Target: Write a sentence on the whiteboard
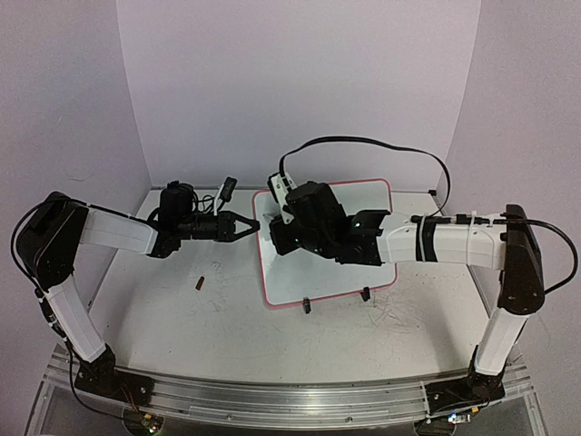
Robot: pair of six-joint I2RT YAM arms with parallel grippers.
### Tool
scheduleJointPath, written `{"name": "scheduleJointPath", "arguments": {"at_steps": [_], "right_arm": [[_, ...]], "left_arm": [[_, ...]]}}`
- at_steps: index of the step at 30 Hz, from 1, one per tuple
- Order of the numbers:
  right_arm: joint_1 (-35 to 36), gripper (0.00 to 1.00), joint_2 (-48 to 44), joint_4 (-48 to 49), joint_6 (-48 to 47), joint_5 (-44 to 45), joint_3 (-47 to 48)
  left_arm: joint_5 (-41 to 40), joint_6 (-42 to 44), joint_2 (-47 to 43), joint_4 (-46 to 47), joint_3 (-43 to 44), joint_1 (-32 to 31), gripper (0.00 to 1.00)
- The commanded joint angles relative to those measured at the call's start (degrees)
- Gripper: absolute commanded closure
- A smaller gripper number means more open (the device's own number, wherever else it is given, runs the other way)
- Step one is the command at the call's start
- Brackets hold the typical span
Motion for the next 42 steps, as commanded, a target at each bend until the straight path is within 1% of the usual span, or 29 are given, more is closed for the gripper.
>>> {"name": "scheduleJointPath", "arguments": {"at_steps": [1,42], "right_arm": [[-0.5,1.00,-0.8,-0.2,1.3,0.1,-1.2],[0.7,1.00,-2.9,-0.5,4.5,-1.2,-5.9]], "left_arm": [[-0.3,0.0,-2.1,-1.5,1.8,0.0,1.00],[-0.2,0.0,-2.2,-1.5,1.9,0.0,1.00]]}}
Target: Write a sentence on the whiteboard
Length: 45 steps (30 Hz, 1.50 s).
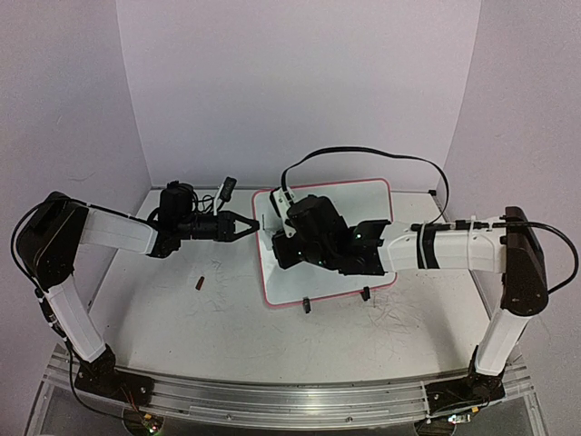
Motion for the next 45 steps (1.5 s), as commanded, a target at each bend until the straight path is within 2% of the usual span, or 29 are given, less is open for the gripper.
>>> {"name": "scheduleJointPath", "arguments": {"at_steps": [1,10,17,30,45], "right_arm": [[-0.1,1.00,-1.8,-1.1,1.0,1.0,-0.9],[0.0,1.00,-2.3,-1.2,0.5,0.6,-0.2],[0.2,1.00,-6.9,1.0,-1.3,-0.1,0.7],[0.0,1.00,-1.5,1.0,-3.3,0.8,5.8],[-0.6,1.00,0.0,1.0,-3.0,0.5,6.3]], "left_arm": [[0.2,0.0,-2.2,-1.5,1.9,-0.1,1.00],[0.1,0.0,-2.3,-1.5,1.9,-0.1,1.00],[0.1,0.2,-2.2,-1.5,1.8,-0.1,1.00],[-0.1,0.5,-2.4,-1.7,1.7,-0.1,1.00],[-0.1,0.7,-2.5,-1.8,1.6,-0.1,1.00]]}}
